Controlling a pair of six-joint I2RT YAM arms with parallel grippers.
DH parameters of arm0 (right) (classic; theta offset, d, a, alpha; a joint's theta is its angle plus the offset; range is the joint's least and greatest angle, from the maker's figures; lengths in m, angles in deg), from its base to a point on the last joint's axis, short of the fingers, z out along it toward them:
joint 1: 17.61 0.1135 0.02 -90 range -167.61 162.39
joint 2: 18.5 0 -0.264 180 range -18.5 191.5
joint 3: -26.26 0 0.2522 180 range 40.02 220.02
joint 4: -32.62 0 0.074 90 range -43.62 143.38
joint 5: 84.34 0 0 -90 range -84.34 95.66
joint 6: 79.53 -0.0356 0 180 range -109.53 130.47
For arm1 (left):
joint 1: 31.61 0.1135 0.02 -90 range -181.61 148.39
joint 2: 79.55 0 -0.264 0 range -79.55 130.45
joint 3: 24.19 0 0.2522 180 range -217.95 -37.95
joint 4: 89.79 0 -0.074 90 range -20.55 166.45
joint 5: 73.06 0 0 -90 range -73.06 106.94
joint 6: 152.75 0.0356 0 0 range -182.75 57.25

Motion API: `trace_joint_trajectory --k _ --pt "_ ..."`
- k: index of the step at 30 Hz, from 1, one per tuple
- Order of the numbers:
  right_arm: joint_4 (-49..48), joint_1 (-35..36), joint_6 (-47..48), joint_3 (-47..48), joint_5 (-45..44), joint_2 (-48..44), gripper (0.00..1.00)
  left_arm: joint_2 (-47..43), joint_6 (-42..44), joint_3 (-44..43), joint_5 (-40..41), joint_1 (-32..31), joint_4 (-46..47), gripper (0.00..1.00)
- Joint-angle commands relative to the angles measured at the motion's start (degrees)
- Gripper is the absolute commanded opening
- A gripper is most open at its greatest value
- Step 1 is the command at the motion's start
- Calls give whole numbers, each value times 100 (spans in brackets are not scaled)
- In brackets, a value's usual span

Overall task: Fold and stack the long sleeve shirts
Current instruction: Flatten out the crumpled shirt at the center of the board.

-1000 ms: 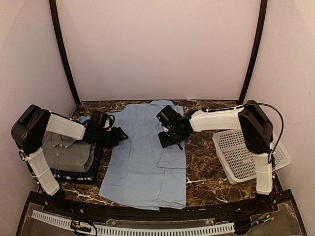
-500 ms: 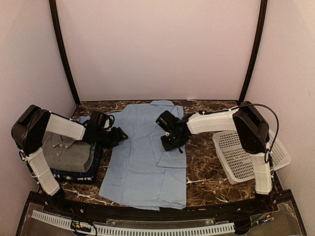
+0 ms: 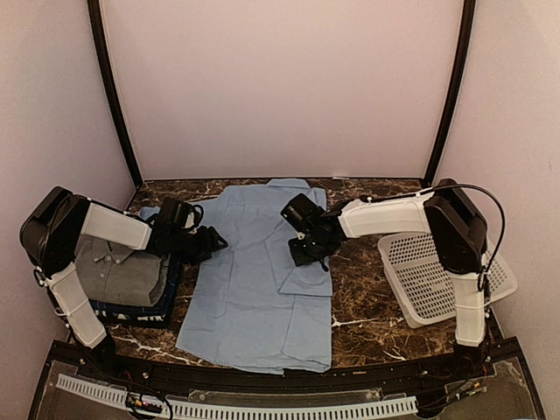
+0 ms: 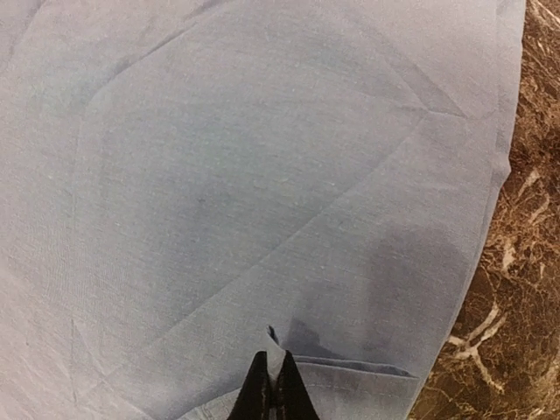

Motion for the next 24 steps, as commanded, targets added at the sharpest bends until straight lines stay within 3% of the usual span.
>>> trace_joint_trajectory --k 1,10,24 --pt "-14 -27 58 56 -151 -407 0 -75 63 189 48 22 -434 67" --pt "219 -472 538 555 -541 -641 0 -50 80 161 52 22 -456 67" --pt "29 -2507 1697 2557 -1190 -660 0 -13 95 112 88 22 -536 67"
